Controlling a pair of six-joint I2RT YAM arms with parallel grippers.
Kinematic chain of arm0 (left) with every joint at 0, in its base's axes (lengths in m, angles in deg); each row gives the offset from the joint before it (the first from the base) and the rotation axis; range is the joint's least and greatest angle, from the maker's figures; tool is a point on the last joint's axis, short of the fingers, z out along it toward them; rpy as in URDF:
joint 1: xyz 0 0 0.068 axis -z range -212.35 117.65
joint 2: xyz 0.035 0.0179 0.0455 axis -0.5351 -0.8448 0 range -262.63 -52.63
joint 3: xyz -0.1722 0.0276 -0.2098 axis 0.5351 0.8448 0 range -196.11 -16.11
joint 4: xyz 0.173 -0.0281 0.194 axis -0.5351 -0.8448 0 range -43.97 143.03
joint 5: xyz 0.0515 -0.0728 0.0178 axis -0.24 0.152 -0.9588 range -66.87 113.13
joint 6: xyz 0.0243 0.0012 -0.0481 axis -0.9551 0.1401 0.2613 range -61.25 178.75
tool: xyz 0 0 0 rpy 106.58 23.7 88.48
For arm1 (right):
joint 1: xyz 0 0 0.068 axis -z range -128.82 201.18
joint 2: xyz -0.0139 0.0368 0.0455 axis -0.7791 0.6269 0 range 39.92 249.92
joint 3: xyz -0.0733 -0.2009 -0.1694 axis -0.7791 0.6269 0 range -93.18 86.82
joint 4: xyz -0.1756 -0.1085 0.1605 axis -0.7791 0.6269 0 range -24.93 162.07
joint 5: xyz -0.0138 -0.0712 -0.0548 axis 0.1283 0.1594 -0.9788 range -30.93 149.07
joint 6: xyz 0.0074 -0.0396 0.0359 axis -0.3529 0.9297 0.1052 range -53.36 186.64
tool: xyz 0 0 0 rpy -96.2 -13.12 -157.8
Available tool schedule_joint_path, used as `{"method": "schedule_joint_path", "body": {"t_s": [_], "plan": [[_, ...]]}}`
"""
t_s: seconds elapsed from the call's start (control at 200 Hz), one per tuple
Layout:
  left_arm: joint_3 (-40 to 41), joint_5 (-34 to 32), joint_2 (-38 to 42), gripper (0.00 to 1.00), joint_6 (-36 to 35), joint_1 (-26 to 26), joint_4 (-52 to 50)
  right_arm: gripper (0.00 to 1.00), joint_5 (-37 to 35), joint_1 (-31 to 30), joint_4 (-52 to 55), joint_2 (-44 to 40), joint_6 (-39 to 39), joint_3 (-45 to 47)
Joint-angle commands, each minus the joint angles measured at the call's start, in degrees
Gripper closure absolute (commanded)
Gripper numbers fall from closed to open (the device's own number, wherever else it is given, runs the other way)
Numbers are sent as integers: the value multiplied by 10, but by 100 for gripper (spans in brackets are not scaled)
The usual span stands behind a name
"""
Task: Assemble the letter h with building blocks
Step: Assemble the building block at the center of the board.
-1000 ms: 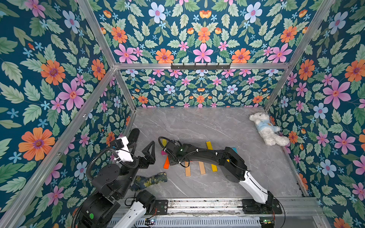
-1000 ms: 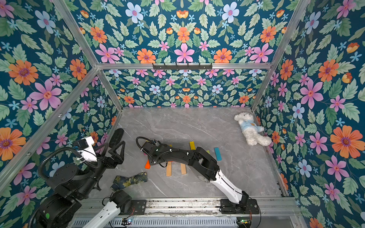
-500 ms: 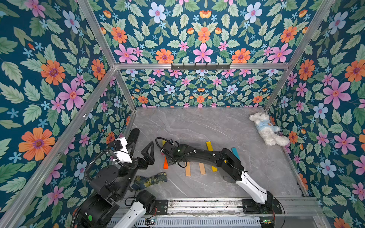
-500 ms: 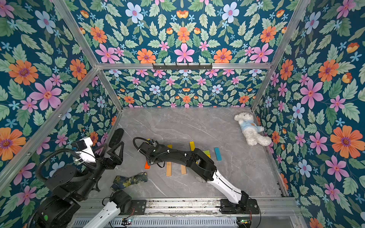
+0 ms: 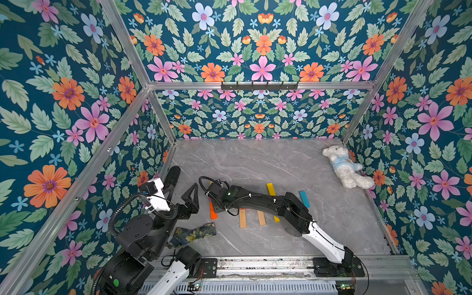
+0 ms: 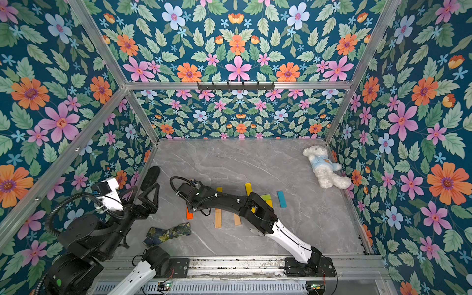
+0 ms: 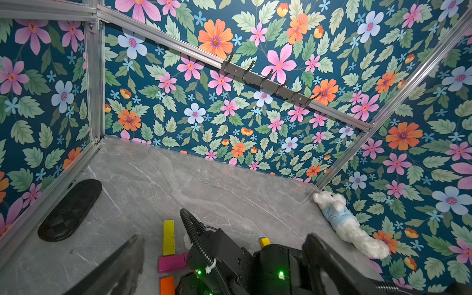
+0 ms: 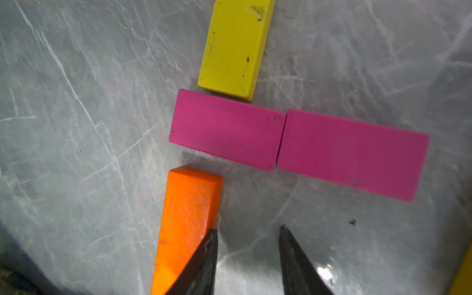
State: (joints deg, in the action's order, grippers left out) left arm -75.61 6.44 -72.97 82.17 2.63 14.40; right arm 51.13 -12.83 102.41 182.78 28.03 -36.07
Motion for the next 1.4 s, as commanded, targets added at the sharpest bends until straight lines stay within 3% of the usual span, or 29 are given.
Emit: {"method": "schedule_joint_path", "body": {"t_s": [0.0,0.165,0.295,0.43,0.52,0.655,1.395], "plan": [[-2,-7,1,1,-8,0,-4,57,-10,-1,22,-2,-2,1],[-2,-9,1,1,-9,0,-5,58,-19,-7,-32,-78,2,88],[-4,-10,2,1,-11,0,-6,61,42,-21,-73,-131,21,154],[-4,-7,5,1,-9,0,-6,61,84,-40,-49,-129,33,159],[-2,-7,8,1,-7,0,-6,57,83,-49,-51,-123,31,169],[-1,-4,11,0,-4,0,-7,58,69,-50,-82,-129,6,198],[-2,-11,11,1,-7,0,-14,60,39,-51,-61,-66,-35,134]]}}
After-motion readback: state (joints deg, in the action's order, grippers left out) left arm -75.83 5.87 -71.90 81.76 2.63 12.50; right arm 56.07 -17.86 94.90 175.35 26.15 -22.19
